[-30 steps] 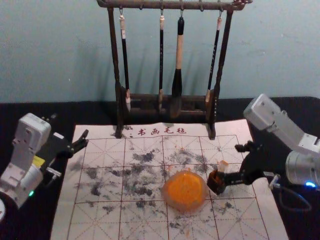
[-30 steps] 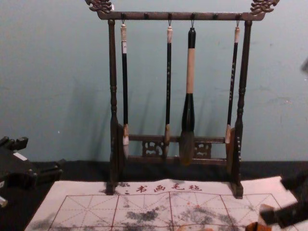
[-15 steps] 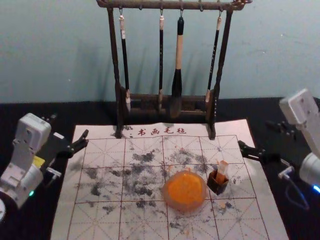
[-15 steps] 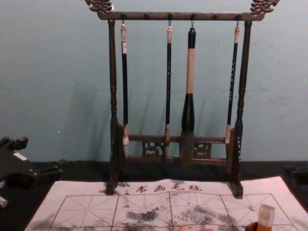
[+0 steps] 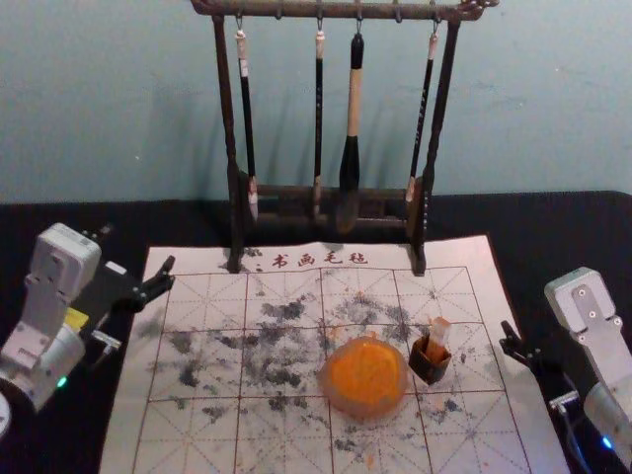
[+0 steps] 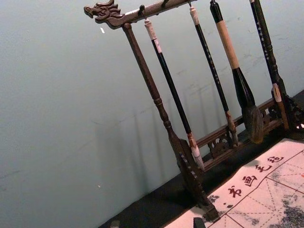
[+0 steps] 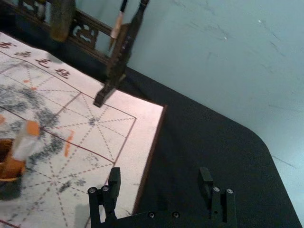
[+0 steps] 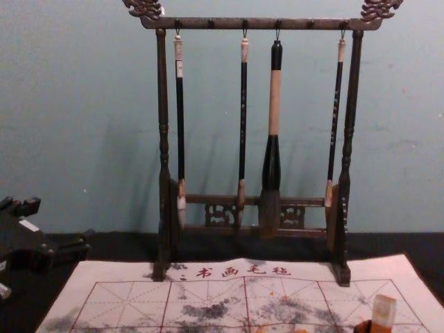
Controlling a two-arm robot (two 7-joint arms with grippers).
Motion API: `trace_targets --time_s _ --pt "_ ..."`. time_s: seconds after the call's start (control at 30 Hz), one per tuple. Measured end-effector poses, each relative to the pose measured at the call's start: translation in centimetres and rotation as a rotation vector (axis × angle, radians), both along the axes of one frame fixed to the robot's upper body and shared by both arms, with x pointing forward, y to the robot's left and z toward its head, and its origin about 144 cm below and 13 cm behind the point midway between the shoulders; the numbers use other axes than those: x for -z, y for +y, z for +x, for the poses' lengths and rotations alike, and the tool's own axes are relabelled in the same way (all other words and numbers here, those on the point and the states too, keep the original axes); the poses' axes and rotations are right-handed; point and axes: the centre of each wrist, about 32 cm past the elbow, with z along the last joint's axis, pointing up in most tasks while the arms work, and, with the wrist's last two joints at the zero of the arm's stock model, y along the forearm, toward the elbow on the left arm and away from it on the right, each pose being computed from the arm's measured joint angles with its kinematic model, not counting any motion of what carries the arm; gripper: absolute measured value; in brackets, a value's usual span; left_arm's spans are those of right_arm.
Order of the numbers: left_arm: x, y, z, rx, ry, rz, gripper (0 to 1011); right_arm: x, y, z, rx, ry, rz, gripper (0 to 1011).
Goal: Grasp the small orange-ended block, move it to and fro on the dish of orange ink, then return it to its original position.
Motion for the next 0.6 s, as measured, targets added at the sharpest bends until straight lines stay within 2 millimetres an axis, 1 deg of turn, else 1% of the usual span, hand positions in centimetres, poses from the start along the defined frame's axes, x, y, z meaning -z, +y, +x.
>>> trace_targets --time_s 0.13,0.6 --pt "0.0 0.0 0.0 0.0 0.0 0.0 1001 0.45 -0.05 0.06 0.027 0.002 0.011 1000" --pt "0.0 -0.01 0.0 0.0 0.0 0.0 1001 0.39 -0.05 0.04 0.022 0.002 0.007 1000"
